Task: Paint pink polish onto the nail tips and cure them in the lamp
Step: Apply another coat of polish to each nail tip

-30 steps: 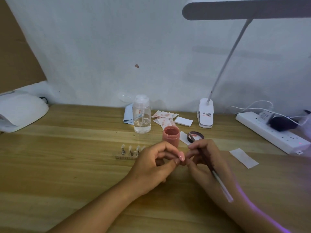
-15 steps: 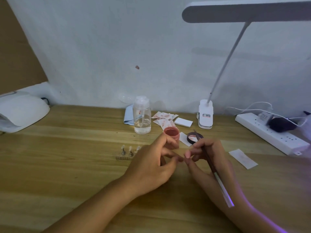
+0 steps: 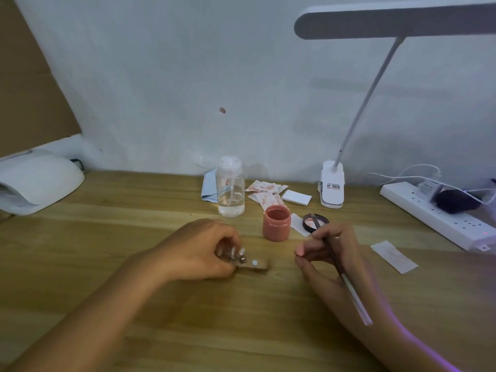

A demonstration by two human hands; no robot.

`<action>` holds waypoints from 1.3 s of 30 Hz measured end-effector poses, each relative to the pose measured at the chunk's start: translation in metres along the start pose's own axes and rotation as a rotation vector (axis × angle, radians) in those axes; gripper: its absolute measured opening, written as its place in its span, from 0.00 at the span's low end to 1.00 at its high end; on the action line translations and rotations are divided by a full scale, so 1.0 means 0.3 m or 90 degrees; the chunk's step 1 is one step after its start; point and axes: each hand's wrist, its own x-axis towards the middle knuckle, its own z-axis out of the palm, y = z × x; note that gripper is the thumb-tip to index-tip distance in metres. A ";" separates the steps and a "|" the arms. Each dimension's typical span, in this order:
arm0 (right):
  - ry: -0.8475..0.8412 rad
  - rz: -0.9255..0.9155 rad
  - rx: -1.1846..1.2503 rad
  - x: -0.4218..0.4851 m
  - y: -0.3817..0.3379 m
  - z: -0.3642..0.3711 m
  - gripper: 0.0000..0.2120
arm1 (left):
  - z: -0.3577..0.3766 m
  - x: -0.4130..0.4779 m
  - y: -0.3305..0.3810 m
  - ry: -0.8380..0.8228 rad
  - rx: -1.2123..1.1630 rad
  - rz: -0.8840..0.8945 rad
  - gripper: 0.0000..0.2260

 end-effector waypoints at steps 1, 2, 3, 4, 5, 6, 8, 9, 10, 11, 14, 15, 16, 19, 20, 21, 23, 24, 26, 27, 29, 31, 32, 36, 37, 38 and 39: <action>-0.006 -0.009 -0.009 0.002 -0.002 0.001 0.25 | 0.013 0.002 0.018 0.005 -0.011 0.019 0.09; -0.010 -0.011 -0.018 0.004 -0.003 0.002 0.26 | 0.028 0.004 0.038 0.010 -0.018 0.037 0.10; -0.013 -0.013 -0.025 0.004 -0.007 0.004 0.27 | 0.041 0.004 0.058 0.018 -0.023 0.054 0.10; -0.020 -0.014 -0.033 0.003 -0.010 0.007 0.27 | 0.052 0.003 0.075 0.027 -0.028 0.068 0.10; -0.033 -0.015 -0.049 -0.001 -0.013 0.009 0.27 | 0.060 0.002 0.089 0.038 -0.030 0.080 0.10; -0.048 -0.018 -0.073 -0.005 -0.016 0.013 0.27 | 0.067 0.001 0.098 0.048 -0.029 0.088 0.10; -0.086 0.008 -0.062 -0.012 -0.020 0.015 0.27 | 0.078 -0.002 0.109 0.064 -0.024 0.094 0.11; -0.099 0.021 -0.062 -0.015 -0.019 0.015 0.27 | 0.082 -0.002 0.113 0.069 -0.022 0.095 0.11; -0.097 0.017 -0.077 -0.014 -0.020 0.014 0.27 | 0.087 -0.002 0.117 0.070 -0.020 0.097 0.12; -0.093 0.011 -0.095 -0.011 -0.022 0.013 0.25 | 0.091 -0.002 0.121 0.072 -0.018 0.098 0.12; -0.097 -0.014 -0.149 -0.020 -0.027 0.010 0.10 | 0.095 -0.001 0.128 0.084 -0.013 0.100 0.13; -0.096 -0.021 -0.150 -0.023 -0.028 0.006 0.07 | 0.095 -0.001 0.129 0.086 -0.013 0.098 0.14; -0.116 -0.027 -0.137 -0.024 -0.031 0.001 0.07 | 0.095 -0.002 0.130 0.087 -0.015 0.094 0.14; -0.135 -0.034 -0.161 -0.017 -0.024 -0.007 0.23 | 0.094 -0.004 0.131 0.089 -0.016 0.084 0.13; -0.143 -0.032 -0.161 -0.016 -0.024 -0.006 0.24 | 0.095 -0.005 0.131 0.089 -0.013 0.082 0.12; -0.141 -0.027 -0.159 -0.015 -0.018 -0.004 0.24 | 0.095 -0.006 0.133 0.088 -0.010 0.082 0.12; -0.126 -0.023 -0.156 -0.014 -0.018 0.000 0.22 | 0.095 -0.008 0.139 0.085 -0.004 0.085 0.10; -0.129 -0.024 -0.158 -0.016 -0.014 -0.001 0.21 | 0.094 -0.008 0.142 0.084 -0.003 0.085 0.10; -0.132 -0.018 -0.148 -0.015 -0.014 0.000 0.21 | 0.092 -0.009 0.144 0.085 0.000 0.081 0.10; -0.135 -0.018 -0.150 -0.014 -0.015 0.001 0.22 | 0.093 -0.010 0.145 0.086 0.002 0.078 0.10; -0.142 -0.032 -0.166 -0.012 -0.020 0.000 0.21 | 0.093 -0.010 0.144 0.084 0.004 0.071 0.10; -0.142 -0.057 -0.179 -0.015 -0.026 -0.004 0.20 | 0.092 -0.010 0.144 0.087 0.006 0.067 0.10; -0.134 -0.069 -0.184 -0.019 -0.028 -0.008 0.21 | 0.092 -0.010 0.145 0.092 0.010 0.069 0.10; -0.091 -0.138 -0.242 -0.030 -0.033 -0.001 0.24 | 0.096 -0.012 0.164 0.116 0.037 0.092 0.11; -0.073 -0.164 -0.260 -0.031 -0.033 0.004 0.23 | 0.097 -0.014 0.172 0.120 0.045 0.101 0.11; -0.055 -0.187 -0.272 -0.030 -0.031 0.008 0.22 | 0.099 -0.016 0.179 0.125 0.054 0.110 0.11; -0.040 -0.200 -0.276 -0.028 -0.029 0.011 0.19 | 0.101 -0.018 0.184 0.131 0.065 0.118 0.10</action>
